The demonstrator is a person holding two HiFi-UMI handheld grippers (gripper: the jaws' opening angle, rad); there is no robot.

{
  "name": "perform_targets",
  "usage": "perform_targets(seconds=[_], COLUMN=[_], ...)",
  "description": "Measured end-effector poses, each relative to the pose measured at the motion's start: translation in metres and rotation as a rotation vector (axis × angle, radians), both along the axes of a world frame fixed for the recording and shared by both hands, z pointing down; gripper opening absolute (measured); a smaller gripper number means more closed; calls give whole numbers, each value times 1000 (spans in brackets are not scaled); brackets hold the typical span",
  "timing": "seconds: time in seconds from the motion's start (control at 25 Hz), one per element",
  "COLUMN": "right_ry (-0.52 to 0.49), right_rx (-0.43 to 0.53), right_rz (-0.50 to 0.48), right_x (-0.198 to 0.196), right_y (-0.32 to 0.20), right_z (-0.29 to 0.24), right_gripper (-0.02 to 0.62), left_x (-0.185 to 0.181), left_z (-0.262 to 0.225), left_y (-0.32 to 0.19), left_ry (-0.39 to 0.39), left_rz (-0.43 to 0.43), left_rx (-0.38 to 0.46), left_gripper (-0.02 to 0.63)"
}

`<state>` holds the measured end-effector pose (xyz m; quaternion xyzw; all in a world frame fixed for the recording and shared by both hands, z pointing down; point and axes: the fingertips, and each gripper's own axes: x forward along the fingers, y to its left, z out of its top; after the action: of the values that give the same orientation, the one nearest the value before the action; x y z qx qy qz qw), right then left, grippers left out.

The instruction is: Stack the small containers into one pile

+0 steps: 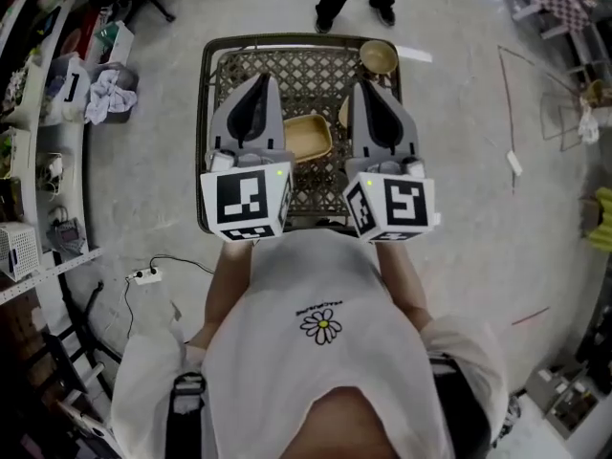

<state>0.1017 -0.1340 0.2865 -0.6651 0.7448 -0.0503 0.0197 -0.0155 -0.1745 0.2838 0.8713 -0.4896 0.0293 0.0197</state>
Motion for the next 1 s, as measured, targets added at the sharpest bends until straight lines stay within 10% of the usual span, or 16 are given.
perform_targets(seconds=[0.44,1.0], right_ry=[-98,-559], right_rx=[-21,-536], right_rz=[92,294], right_x=[30,192], right_y=[19,29], right_z=[-1,211], right_gripper=[35,129], left_x=[23,166], left_z=[6,225], left_y=[0,-46], left_ry=[-36,-335], left_rz=[96,409], left_rx=[-55,-723], left_gripper=[26,186])
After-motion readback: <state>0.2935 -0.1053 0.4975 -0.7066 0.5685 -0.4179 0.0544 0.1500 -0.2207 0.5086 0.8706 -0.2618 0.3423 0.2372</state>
